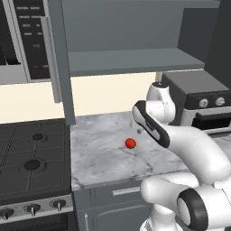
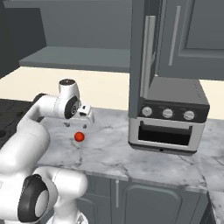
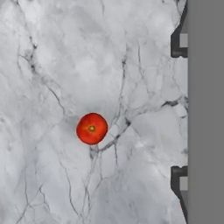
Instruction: Pick the tomato from the counter and place it in the cabinet. Then close the cabinet.
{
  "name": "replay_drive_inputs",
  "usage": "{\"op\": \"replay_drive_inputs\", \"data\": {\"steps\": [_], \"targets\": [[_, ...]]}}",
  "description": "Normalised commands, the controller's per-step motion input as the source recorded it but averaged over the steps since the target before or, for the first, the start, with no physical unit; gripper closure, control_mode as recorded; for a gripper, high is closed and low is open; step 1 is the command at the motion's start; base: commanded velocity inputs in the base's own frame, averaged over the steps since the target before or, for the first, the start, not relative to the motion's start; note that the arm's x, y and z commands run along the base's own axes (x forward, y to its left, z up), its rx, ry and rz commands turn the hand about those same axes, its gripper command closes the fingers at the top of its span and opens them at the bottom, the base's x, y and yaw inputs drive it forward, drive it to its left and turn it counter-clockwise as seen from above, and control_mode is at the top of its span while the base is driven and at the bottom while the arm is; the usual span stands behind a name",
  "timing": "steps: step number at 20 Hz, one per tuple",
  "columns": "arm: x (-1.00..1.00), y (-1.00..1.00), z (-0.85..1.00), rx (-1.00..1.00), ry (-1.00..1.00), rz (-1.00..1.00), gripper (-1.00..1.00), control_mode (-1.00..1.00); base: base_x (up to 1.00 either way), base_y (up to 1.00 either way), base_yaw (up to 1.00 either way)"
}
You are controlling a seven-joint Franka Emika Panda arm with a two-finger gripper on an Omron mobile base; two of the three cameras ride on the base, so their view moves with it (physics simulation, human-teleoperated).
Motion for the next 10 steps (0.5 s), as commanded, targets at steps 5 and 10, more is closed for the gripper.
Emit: {"op": "replay_drive_inputs", "data": {"steps": [5,10], "targets": [[0.39,0.00,-0.48,0.00,0.03,0.00,-1.00,-1.00,0.00,0.00,0.00],[0.49,0.13,-0.45,0.00,0.08,0.00,-1.00,-1.00,0.00,0.00,0.00]]}}
